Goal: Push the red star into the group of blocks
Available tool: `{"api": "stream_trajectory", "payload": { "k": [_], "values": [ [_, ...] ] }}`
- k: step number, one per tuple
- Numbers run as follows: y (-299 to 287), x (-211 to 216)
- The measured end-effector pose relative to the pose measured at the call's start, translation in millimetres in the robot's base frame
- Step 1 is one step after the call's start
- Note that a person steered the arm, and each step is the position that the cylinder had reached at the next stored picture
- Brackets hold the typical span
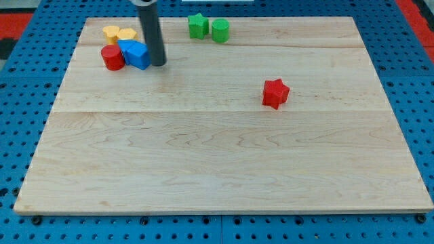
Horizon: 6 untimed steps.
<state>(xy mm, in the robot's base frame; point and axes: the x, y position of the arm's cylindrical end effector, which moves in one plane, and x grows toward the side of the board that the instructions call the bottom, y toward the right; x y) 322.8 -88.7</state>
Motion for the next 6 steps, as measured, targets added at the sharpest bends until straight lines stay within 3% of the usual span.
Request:
{"api": "stream_trajectory", "payload": {
  "k": [1,3,4,6],
  "values": [
    [119.9,-10.0],
    [271.4,48.7],
    [251.6,80.7],
    [160.6,88.3]
  ]
}}
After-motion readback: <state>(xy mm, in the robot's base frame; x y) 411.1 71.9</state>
